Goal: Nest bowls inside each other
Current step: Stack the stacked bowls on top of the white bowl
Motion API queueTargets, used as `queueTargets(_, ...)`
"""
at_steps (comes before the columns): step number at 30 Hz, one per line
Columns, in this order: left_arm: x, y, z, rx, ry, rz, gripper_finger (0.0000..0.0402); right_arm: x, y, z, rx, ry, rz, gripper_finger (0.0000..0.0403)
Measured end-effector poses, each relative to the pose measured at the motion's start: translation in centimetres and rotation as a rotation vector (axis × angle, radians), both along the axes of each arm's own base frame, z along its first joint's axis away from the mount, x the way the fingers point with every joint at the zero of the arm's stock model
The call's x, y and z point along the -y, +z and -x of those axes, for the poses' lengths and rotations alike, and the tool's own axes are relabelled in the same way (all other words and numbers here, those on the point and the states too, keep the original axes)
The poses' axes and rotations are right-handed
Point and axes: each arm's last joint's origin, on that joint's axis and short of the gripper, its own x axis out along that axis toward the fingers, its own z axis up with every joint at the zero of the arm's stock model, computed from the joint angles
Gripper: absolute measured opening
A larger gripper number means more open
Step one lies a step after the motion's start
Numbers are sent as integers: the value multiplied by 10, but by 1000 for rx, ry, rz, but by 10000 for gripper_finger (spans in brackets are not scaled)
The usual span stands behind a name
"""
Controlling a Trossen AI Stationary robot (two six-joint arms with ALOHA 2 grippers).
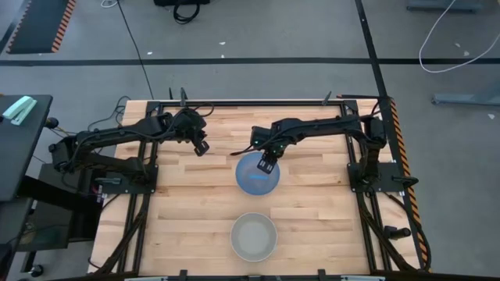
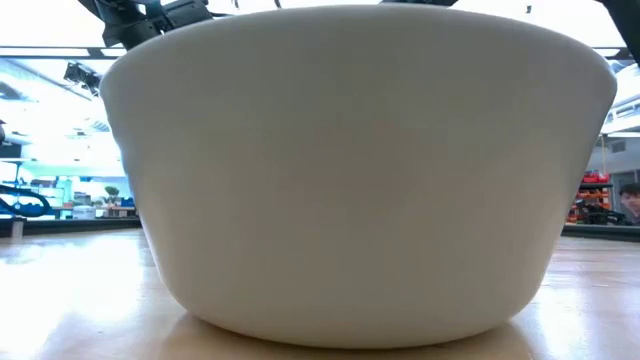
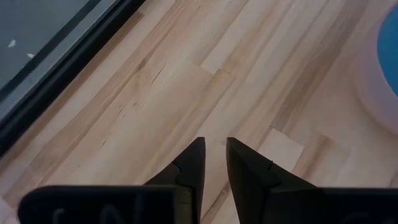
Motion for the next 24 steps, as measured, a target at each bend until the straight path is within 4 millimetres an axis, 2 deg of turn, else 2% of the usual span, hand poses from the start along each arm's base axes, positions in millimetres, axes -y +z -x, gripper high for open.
queueTargets(15, 0, 0, 0, -3, -1, 5, 75, 3, -9, -2, -28, 15, -1, 122)
queueTargets(24, 0, 0, 0, -4, -2, 5, 68, 19, -9, 1, -28, -10, 2, 122)
